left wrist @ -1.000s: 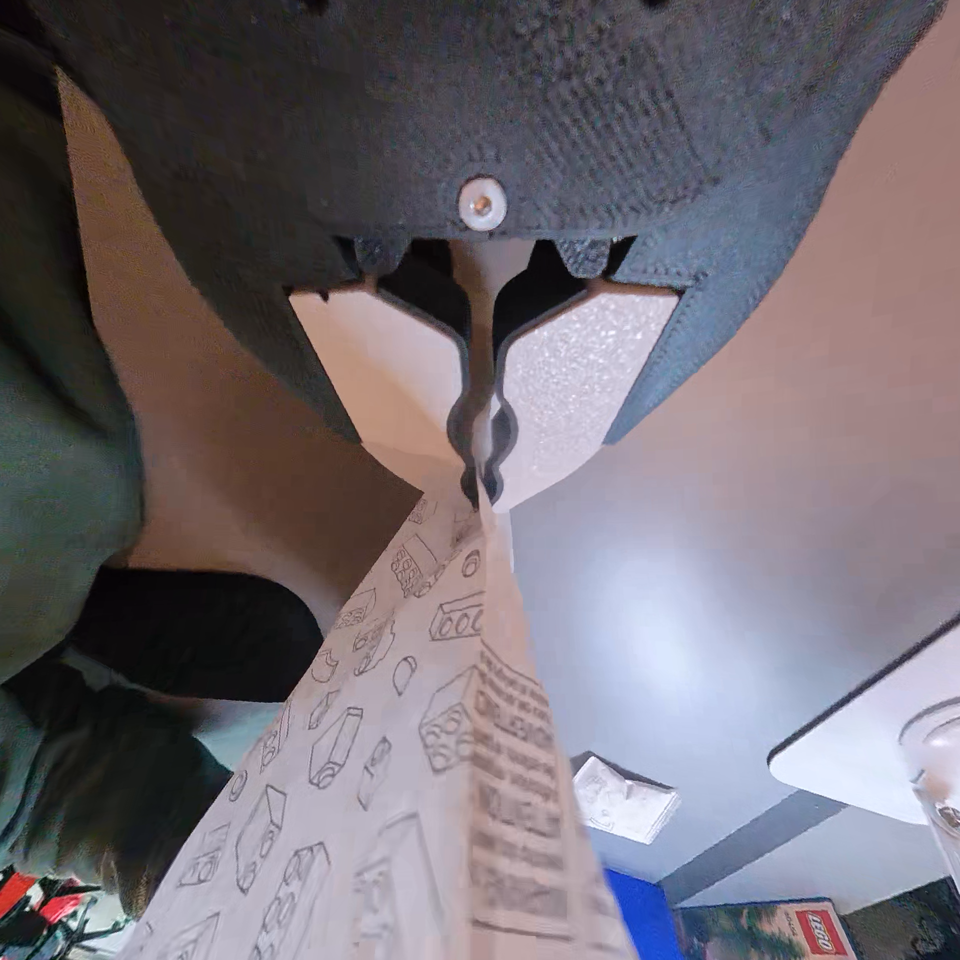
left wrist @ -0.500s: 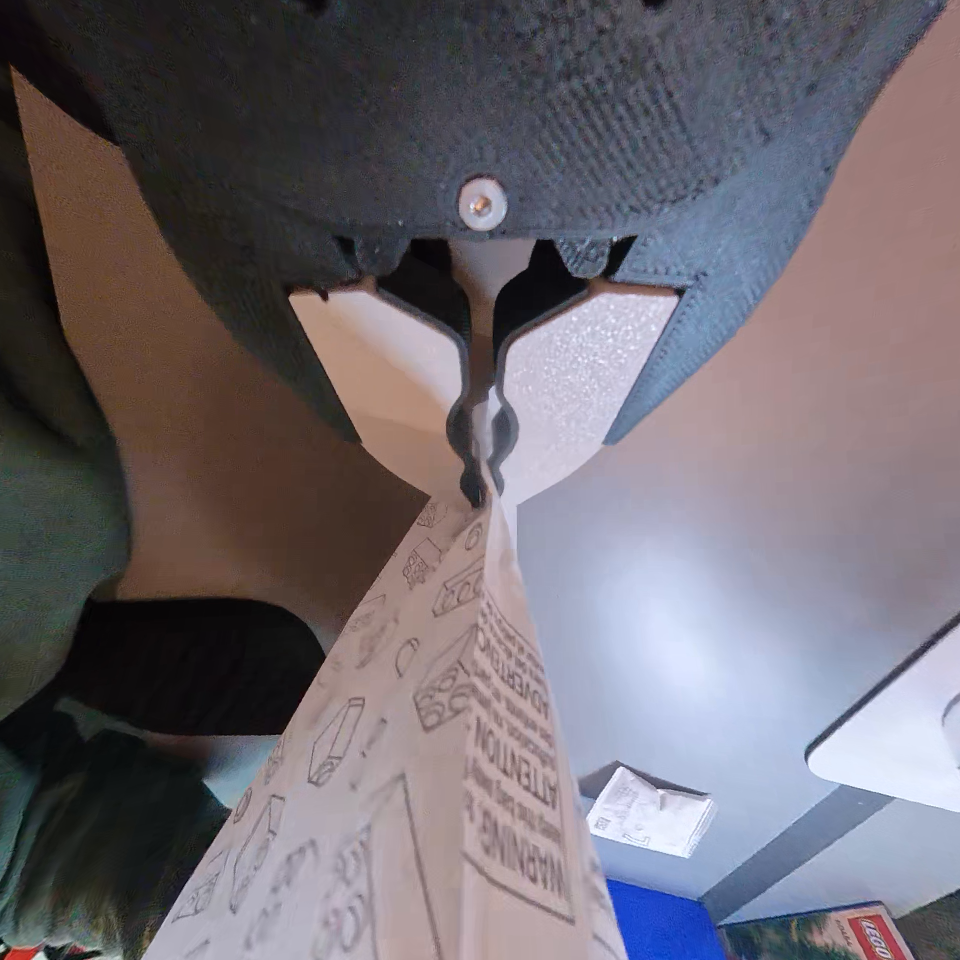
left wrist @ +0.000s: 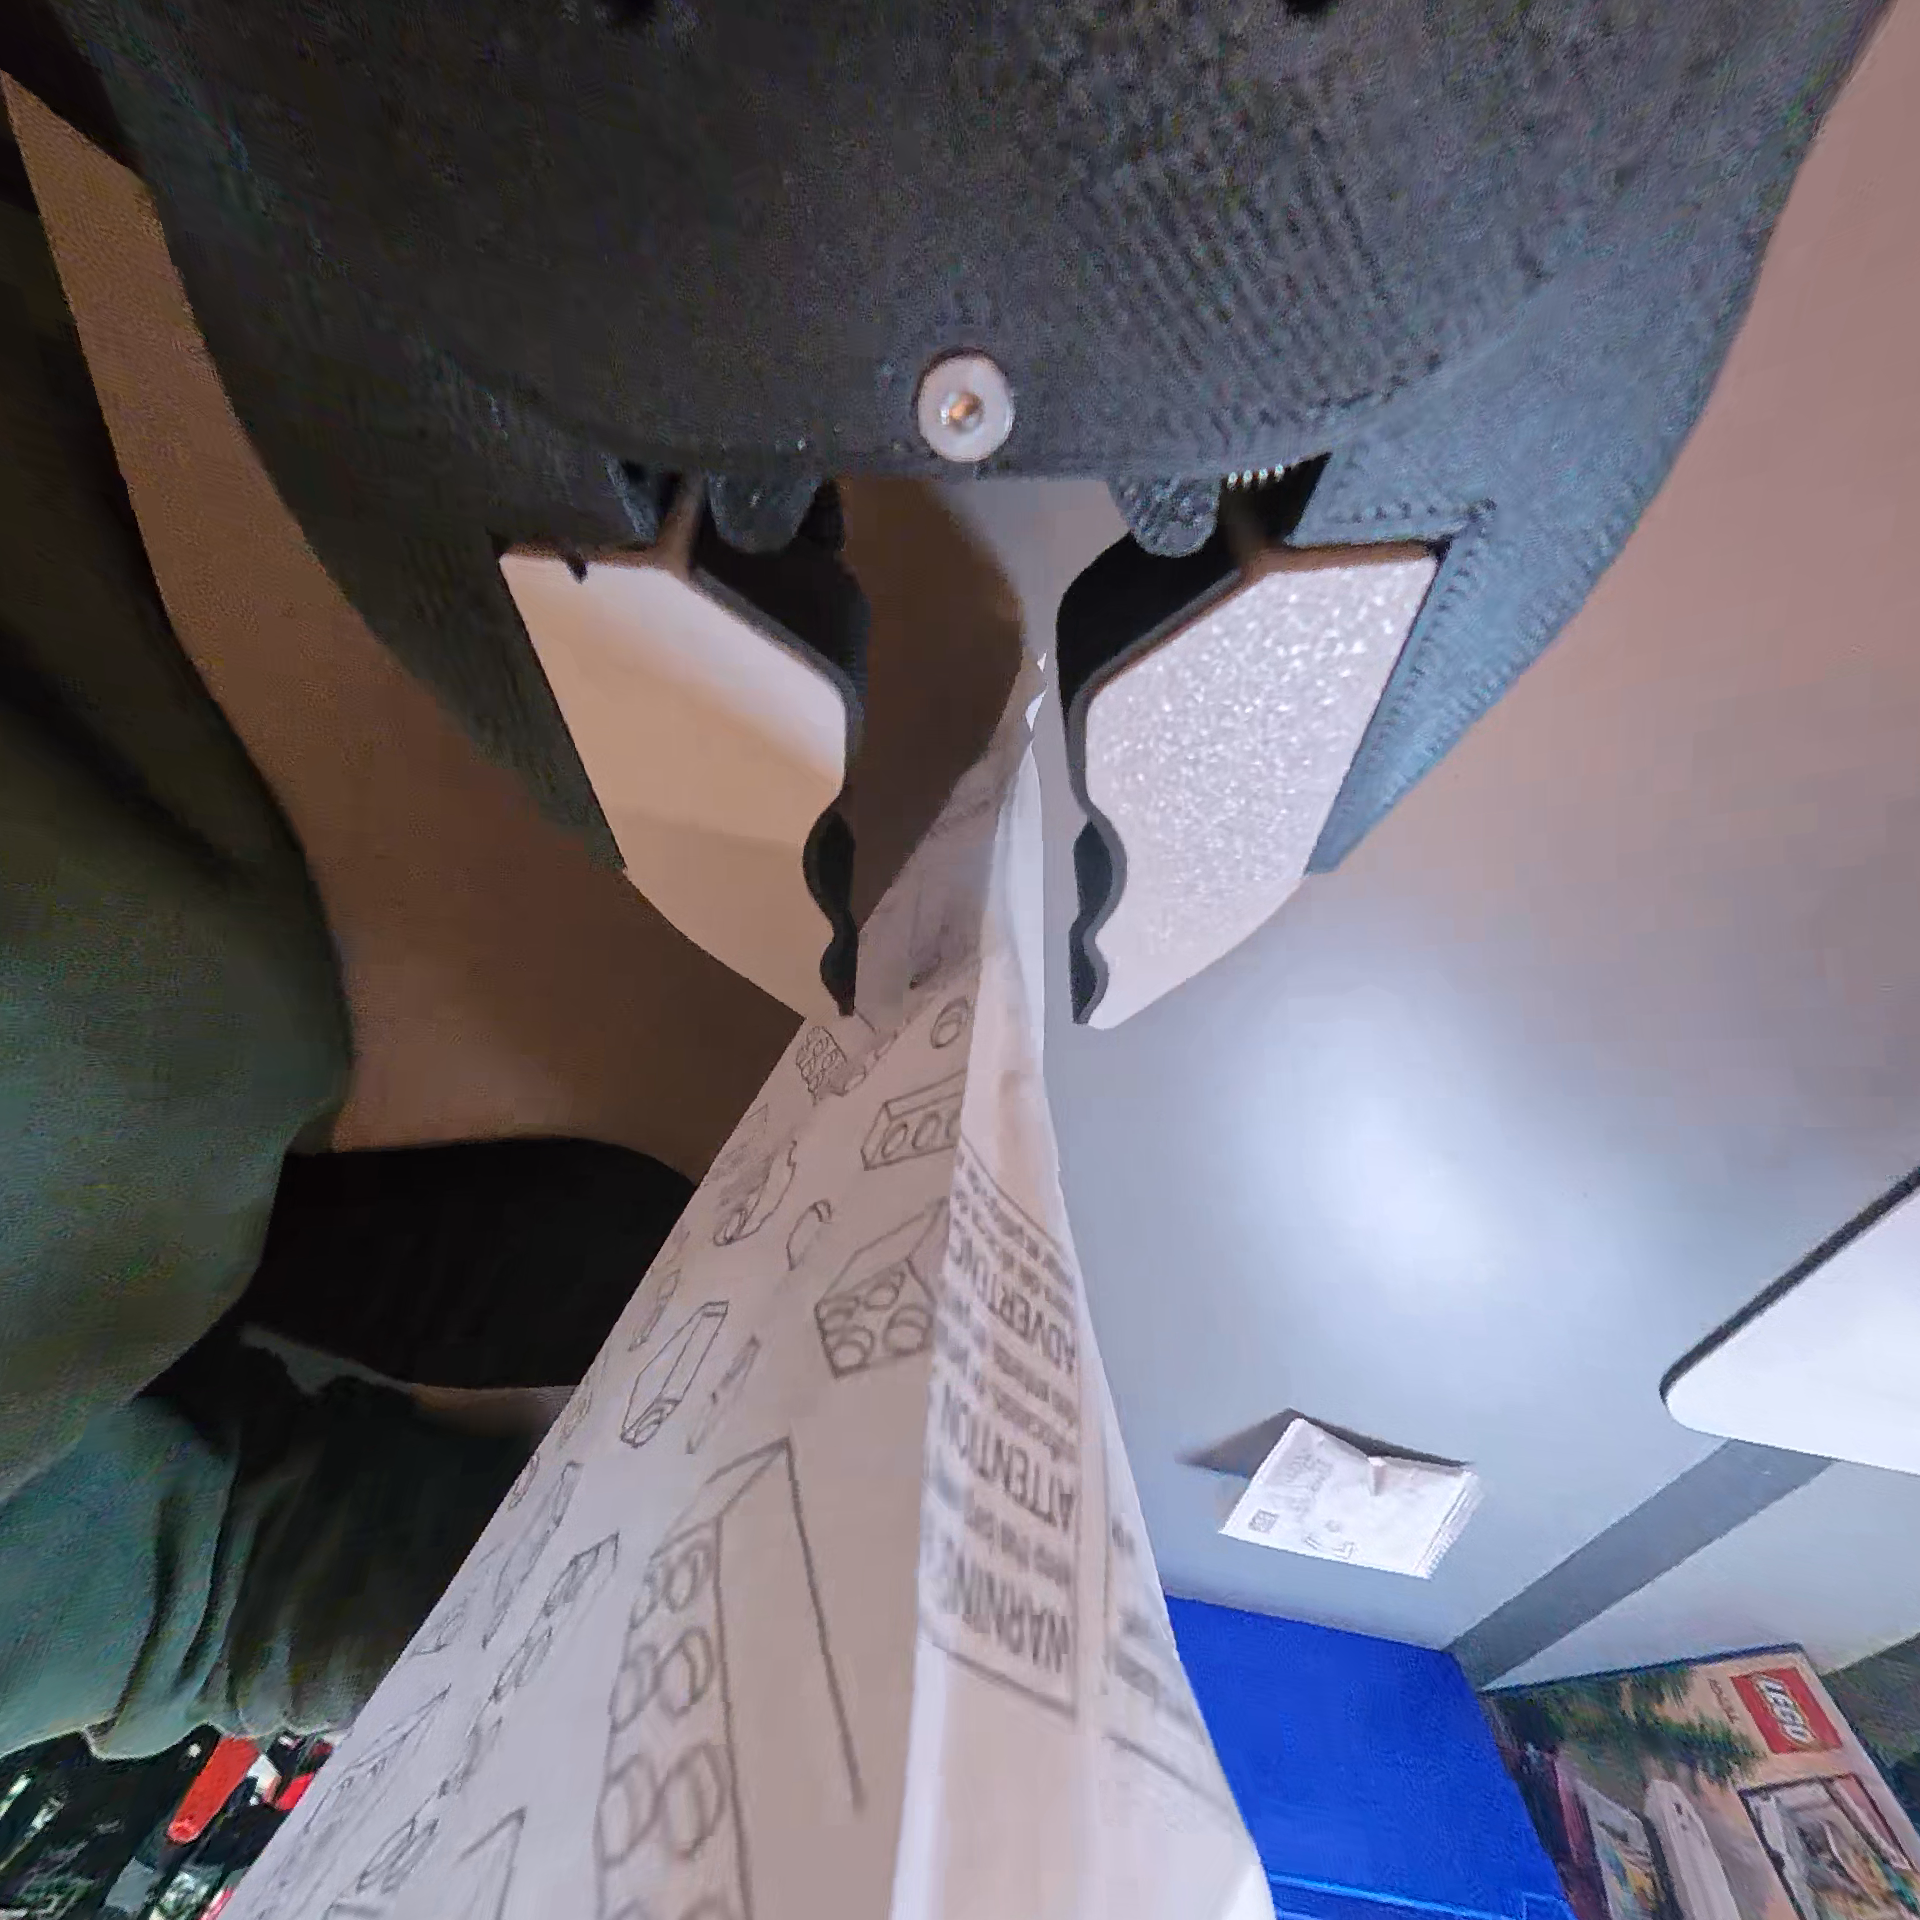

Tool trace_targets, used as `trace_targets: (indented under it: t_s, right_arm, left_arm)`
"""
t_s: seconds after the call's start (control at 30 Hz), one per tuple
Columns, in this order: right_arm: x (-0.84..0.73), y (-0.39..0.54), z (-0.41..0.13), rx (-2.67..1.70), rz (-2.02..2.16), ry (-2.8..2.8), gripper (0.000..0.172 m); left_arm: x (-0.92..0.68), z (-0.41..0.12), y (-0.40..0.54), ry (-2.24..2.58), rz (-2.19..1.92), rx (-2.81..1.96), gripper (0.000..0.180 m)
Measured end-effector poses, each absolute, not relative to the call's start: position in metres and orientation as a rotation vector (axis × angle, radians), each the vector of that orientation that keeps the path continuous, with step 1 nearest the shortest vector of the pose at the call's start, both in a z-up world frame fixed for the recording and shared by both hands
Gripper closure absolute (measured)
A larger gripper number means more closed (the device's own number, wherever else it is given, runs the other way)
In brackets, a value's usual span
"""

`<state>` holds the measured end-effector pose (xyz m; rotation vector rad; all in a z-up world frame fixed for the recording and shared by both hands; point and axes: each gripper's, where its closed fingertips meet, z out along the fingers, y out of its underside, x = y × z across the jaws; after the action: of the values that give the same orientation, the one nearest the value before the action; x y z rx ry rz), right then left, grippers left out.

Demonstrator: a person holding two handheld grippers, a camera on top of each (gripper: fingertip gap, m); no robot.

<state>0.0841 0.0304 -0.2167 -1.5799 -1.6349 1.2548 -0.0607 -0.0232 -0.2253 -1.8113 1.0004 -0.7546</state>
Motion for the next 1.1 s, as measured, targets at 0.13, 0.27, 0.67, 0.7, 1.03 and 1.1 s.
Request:
trace_targets:
  t_s: [0.13,0.27,0.67,0.7,1.03,1.1]
  right_arm:
    - [0.079,0.034,-0.203,-1.504,1.201,-1.621,0.161]
    - [0.088,0.032,-0.205,-1.510,1.304,-1.586,0.172]
    - [0.076,0.026,-0.190,-1.422,1.221,-1.642,0.136]
    - [0.073,0.026,-0.189,-1.418,1.214,-1.644,0.135]
    - [0.113,0.052,-0.176,-1.458,1.103,-1.629,0.118]
    - [0.128,0.084,-0.164,-1.530,0.990,-1.557,0.127]
  left_arm:
    - [-0.061,-0.210,-0.022,0.999,-0.759,-1.734,0.170]
    - [-0.074,-0.214,-0.025,0.930,-0.850,-1.749,0.171]
    - [-0.061,-0.187,-0.024,1.004,-0.739,-1.660,0.134]
    - [-0.058,-0.189,-0.024,1.030,-0.710,-1.659,0.134]
    - [-0.091,-0.210,-0.021,0.989,-0.607,-1.724,0.141]
    - [-0.098,-0.217,-0.023,0.984,-0.607,-1.740,0.152]
